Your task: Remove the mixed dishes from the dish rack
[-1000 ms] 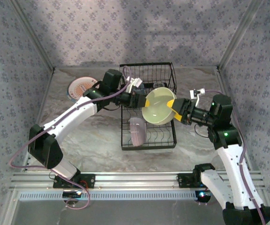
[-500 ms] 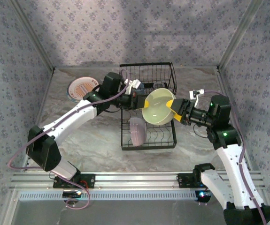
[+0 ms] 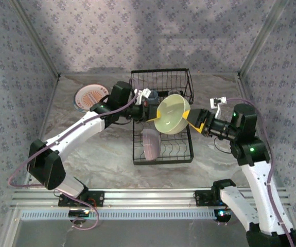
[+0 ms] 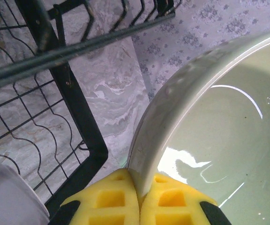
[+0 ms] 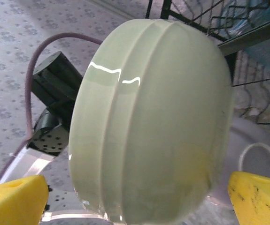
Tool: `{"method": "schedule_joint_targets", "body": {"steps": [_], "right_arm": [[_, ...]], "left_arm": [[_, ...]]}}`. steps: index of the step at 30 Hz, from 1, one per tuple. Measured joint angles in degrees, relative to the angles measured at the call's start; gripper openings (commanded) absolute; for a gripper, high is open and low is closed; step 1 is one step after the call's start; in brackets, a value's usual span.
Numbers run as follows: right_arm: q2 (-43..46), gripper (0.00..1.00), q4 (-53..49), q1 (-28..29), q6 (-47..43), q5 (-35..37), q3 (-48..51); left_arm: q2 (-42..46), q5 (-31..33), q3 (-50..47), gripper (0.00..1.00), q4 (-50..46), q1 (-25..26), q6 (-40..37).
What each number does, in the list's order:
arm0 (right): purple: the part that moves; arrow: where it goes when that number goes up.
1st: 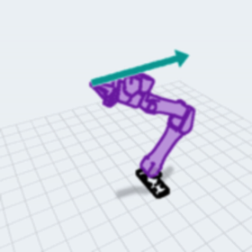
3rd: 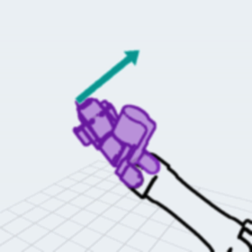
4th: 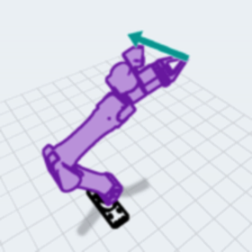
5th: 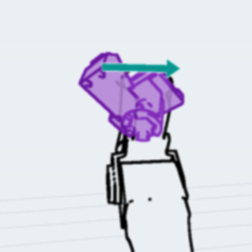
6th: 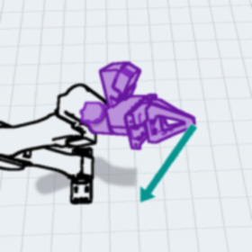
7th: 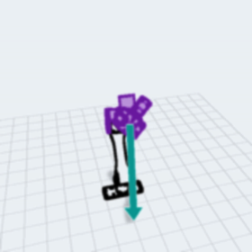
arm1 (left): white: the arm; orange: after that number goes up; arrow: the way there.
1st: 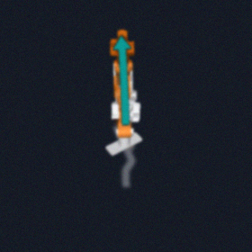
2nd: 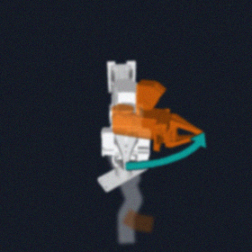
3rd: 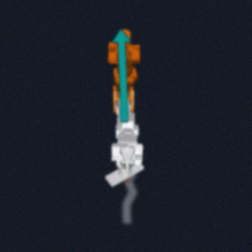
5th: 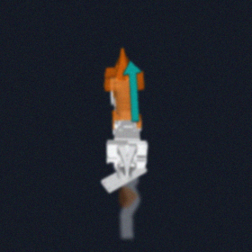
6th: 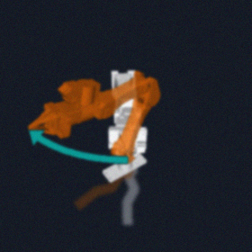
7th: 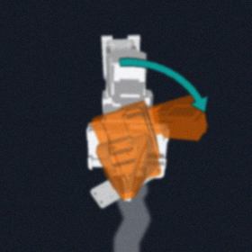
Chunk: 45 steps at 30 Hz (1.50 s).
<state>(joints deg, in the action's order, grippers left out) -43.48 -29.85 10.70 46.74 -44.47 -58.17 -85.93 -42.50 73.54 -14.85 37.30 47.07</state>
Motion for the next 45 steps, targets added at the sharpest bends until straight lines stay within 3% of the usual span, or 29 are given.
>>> {"method": "schedule_joint_targets", "body": {"steps": [6,13,26,35,45], "right_arm": [[0.6,1.0,-9.8,3.3,-7.2,11.1,-4.1],[0.8,1.0,-13.9,7.8,-11.3,19.9,-4.1],[-2.1,1.0,-15.5,23.3,-16.6,36.3,-4.9],[-7.2,1.0,-17.0,36.0,-20.4,50.3,-6.1],[-7.8,1.0,-17.4,38.4,-21.2,54.0,-6.0]], "left_arm": [[3.3,1.1,-0.1,0.0,-1.0,-2.0,0.2],[10.4,2.6,-0.7,0.0,-4.8,-5.9,-0.3],[29.7,13.1,-0.9,0.0,-28.3,-24.4,-8.8],[27.4,24.6,-4.3,0.0,-39.0,-29.4,-12.2],[17.8,33.7,-11.3,0.0,-35.7,-29.4,-10.8]]}}
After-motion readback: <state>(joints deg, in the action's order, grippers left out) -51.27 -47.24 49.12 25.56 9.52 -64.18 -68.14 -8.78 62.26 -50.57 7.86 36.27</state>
